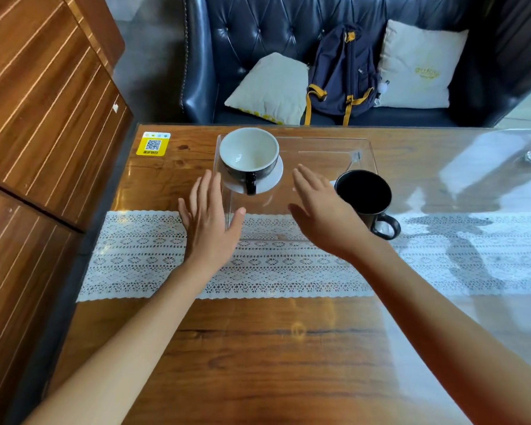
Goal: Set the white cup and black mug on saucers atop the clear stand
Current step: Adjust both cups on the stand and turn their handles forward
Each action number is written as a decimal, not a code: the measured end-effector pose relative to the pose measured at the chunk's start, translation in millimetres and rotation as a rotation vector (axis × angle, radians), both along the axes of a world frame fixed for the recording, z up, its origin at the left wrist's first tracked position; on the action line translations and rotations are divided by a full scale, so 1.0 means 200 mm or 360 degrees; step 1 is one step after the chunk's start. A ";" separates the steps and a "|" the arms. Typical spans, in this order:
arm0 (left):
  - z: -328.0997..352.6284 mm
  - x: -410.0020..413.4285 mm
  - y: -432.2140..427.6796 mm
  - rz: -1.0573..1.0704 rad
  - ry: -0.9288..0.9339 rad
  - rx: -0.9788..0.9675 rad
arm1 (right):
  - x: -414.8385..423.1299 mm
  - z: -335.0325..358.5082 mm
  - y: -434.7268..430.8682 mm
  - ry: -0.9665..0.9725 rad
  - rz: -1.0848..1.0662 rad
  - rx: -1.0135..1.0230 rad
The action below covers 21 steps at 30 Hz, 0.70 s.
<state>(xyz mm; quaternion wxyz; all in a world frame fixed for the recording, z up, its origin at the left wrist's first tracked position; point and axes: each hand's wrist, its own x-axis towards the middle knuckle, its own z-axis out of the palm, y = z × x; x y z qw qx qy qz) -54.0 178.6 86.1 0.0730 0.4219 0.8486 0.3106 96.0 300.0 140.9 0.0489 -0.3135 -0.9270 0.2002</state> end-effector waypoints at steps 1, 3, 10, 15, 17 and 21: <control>0.03 0.05 -0.02 -0.0070 0.0032 0.0102 | 0.07 0.05 0.00 0.0166 -0.0022 0.0022; 0.09 0.16 -0.03 -0.0284 0.0060 0.0184 | 0.21 0.15 0.04 0.0538 -0.0131 -0.0035; 0.04 0.48 0.20 -0.0641 -0.0197 -0.0354 | 0.56 0.11 0.31 0.0643 -0.0582 -0.0657; -0.04 0.55 0.33 -0.0517 -0.0222 -0.0501 | 0.67 -0.07 0.25 0.0479 -0.0304 -0.0990; -0.07 0.55 0.36 -0.0508 -0.0158 -0.0535 | 0.69 -0.11 0.24 0.0475 -0.0288 -0.0939; -0.11 0.55 0.41 -0.0475 -0.0085 -0.0476 | 0.70 -0.16 0.21 0.0377 -0.0261 -0.0702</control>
